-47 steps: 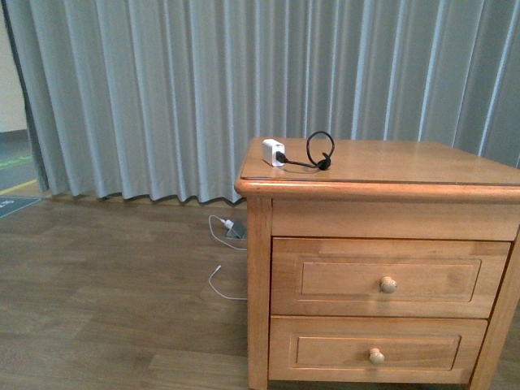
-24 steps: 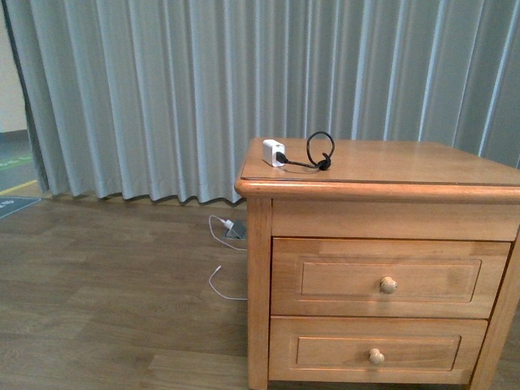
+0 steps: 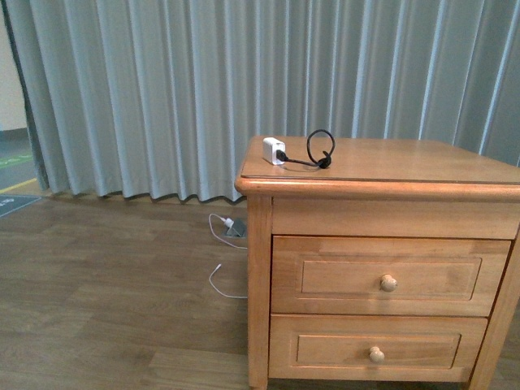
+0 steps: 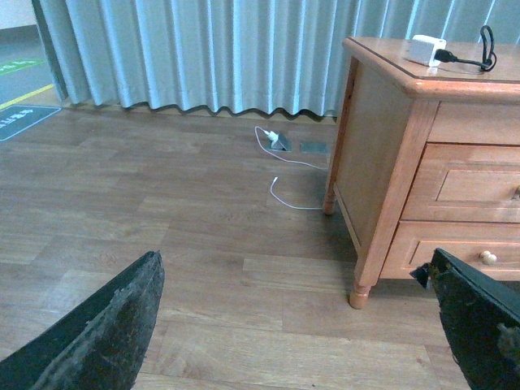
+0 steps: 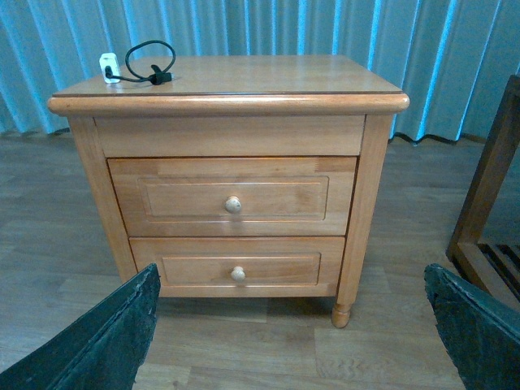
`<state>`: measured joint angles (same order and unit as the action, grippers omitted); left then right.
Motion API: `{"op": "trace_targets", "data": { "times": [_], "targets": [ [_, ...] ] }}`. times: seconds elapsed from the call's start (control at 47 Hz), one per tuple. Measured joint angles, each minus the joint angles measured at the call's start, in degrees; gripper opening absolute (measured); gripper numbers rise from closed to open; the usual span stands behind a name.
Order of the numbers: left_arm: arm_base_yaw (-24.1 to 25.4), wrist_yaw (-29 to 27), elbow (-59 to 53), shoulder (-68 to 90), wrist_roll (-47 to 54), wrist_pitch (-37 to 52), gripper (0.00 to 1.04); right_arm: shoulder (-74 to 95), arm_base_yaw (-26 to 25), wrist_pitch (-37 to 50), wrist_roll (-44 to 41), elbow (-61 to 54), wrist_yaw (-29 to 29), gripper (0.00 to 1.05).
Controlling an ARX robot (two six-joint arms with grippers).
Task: Put charger into drawer
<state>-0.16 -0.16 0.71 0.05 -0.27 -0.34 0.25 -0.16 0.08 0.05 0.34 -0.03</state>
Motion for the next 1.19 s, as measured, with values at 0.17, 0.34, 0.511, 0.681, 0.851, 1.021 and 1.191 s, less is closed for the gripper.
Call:
{"op": "trace_targets", "data": {
  "times": [0.17,0.34,0.511,0.681,0.851,1.021,1.191],
  "targets": [
    [0.0,0.0,0.0,0.0,0.0,0.0,0.99,0.8,-0.2,-1.7,-0.5,0.4,-2.1,0.97],
    [0.0,0.0,0.0,0.0,0.0,0.0,0.99,13.3,2.4,3.5,0.3,2.4,-2.0,0.97],
    [0.0,0.0,0.0,0.0,0.0,0.0,0.99,38.8,4.6,22.7,1.2,6.7,-2.3,0.97],
    [0.0,0.0,0.0,0.0,0.0,0.0,0.99,62.6,7.2,39.8,0.3,12.6,0.0,0.97],
    [0.0,0.0,0.0,0.0,0.0,0.0,0.99,83.1,9.4,48.2,-0.7,22.1,0.6,0.97],
    [0.0,0.0,0.0,0.0,0.0,0.0,0.99,97.8,10.6,51.1,-0.3,31.8,1.9,0.97],
    [0.0,0.0,0.0,0.0,0.0,0.0,0.99,109.7,11.6,51.7,1.0,41.4,3.0,0.97]
  ]
}}
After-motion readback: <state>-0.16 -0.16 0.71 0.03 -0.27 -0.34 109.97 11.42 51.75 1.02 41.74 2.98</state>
